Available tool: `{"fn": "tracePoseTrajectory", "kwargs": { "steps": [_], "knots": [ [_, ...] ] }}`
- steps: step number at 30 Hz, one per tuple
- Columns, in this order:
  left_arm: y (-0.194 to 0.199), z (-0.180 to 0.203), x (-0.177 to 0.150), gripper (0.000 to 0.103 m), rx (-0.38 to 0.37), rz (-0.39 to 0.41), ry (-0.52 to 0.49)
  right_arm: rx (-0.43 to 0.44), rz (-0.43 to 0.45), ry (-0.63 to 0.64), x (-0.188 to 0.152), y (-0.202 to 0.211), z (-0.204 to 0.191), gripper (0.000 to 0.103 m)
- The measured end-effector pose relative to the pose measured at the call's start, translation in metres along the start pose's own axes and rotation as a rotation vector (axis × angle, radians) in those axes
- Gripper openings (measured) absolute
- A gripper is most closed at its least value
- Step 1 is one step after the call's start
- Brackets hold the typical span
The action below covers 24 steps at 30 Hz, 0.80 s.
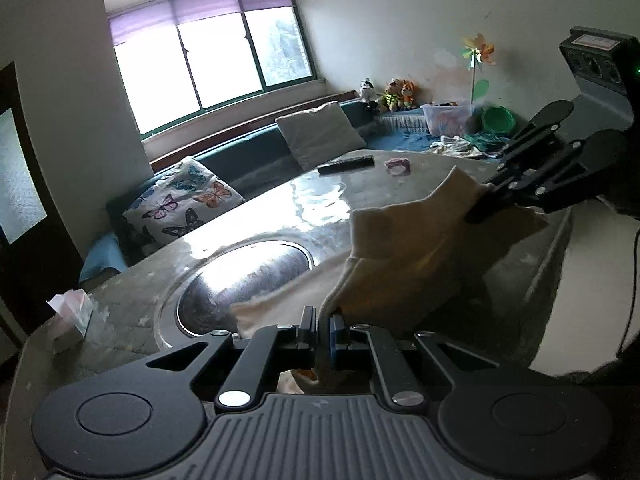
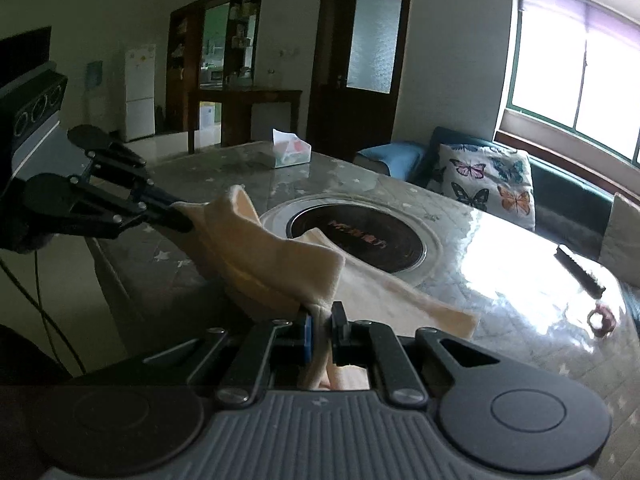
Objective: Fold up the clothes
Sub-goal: 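Grasp the sweatshirt hem with the left gripper while the right gripper grasps the hem beside it, then lift the hem with both grippers and fold it over toward the collar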
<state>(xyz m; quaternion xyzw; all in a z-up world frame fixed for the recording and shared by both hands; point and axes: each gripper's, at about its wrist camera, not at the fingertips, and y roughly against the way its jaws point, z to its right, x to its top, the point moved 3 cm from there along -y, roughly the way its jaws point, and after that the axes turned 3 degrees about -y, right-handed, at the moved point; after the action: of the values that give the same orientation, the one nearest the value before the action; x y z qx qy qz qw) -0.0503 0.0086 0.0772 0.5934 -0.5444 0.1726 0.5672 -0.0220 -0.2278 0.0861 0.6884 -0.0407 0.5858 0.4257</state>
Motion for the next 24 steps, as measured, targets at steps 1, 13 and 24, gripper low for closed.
{"fn": "tracePoseTrajectory", "kwargs": {
  "steps": [1, 13, 24],
  "knots": [
    [-0.006, -0.005, 0.002, 0.007, 0.004, 0.002, 0.006, -0.001, -0.001, -0.001, 0.005, -0.003, 0.004, 0.007],
    [-0.129, -0.066, 0.014, 0.007, 0.004, -0.119, 0.083, -0.024, -0.131, -0.035, 0.056, -0.114, 0.072, 0.007],
    [-0.196, -0.082, -0.022, 0.028, 0.041, -0.249, 0.145, -0.098, -0.225, -0.212, 0.007, -0.201, 0.116, 0.03]
  ]
}}
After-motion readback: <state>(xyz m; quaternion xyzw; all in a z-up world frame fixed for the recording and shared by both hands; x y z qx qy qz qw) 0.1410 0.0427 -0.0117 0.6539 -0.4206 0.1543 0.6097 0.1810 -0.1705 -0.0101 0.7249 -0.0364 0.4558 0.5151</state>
